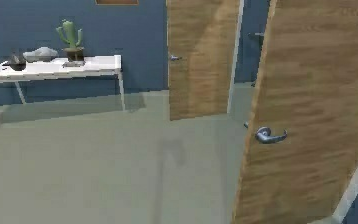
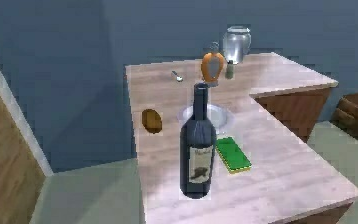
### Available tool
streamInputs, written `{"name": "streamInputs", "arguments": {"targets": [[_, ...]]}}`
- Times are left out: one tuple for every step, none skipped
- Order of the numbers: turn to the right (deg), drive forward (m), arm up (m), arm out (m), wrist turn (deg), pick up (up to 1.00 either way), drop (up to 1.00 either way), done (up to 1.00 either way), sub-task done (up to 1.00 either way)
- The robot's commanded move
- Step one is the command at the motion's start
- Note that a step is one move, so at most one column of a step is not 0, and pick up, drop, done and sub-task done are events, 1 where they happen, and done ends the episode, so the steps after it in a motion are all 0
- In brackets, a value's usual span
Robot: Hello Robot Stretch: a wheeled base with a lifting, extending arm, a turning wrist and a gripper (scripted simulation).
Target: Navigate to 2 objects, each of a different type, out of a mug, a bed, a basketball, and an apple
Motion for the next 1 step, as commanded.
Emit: {"name": "streamInputs", "arguments": {"targets": [[0.0, 1.0, 0.0, 0.0, 0.0, 0.0, 0.0, 0.0, 0.0]]}}
